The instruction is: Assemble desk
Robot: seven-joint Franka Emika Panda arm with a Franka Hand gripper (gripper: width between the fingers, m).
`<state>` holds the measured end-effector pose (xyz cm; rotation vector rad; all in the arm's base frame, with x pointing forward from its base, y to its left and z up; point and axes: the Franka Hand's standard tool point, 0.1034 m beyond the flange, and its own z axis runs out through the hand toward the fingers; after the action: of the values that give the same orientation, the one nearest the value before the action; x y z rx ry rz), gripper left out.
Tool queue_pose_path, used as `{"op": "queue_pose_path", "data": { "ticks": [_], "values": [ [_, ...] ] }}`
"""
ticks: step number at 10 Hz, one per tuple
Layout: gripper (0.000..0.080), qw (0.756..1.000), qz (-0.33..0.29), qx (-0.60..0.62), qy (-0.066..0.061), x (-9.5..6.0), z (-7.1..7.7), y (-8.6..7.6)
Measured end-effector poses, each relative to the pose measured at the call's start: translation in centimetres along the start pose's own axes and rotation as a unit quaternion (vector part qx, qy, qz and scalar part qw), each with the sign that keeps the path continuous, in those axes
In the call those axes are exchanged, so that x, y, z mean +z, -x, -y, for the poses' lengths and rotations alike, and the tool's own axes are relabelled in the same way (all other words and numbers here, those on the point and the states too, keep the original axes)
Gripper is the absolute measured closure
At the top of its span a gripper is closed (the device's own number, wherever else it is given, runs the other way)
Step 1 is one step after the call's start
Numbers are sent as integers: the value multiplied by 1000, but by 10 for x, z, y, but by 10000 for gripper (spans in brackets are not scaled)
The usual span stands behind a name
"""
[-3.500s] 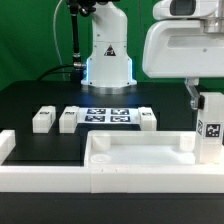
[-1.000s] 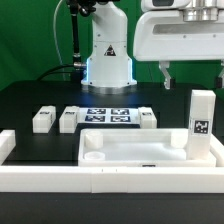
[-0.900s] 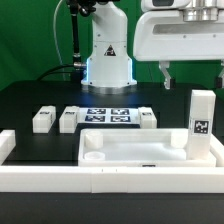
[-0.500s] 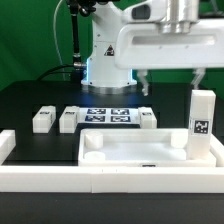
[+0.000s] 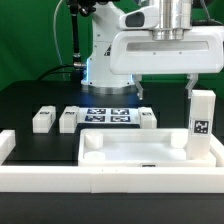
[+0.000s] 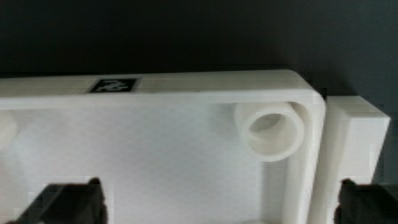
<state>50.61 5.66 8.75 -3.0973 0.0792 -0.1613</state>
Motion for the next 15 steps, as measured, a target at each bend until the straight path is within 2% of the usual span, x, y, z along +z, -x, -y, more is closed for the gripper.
{"op": "queue_pose_path", "data": {
  "ticks": [1, 2, 3, 6, 8, 10, 11, 13, 15],
  "values": [
    [150, 1000, 7, 18, -3, 4, -14, 6],
    [150, 999, 19, 31, -2, 12, -25, 19],
    [150, 999, 26, 36, 1, 19, -30, 29],
    [150, 999, 32, 35, 0, 20, -27, 31],
    [150, 993, 110, 39, -10, 21, -24, 39],
    [150, 986, 160, 40, -12, 28, -19, 44],
    [150, 979, 199, 47, -12, 32, -14, 52],
    [150, 967, 251, 46, -14, 36, -7, 53],
    [150, 944, 325, 50, -19, 36, -8, 58]
  ]
}}
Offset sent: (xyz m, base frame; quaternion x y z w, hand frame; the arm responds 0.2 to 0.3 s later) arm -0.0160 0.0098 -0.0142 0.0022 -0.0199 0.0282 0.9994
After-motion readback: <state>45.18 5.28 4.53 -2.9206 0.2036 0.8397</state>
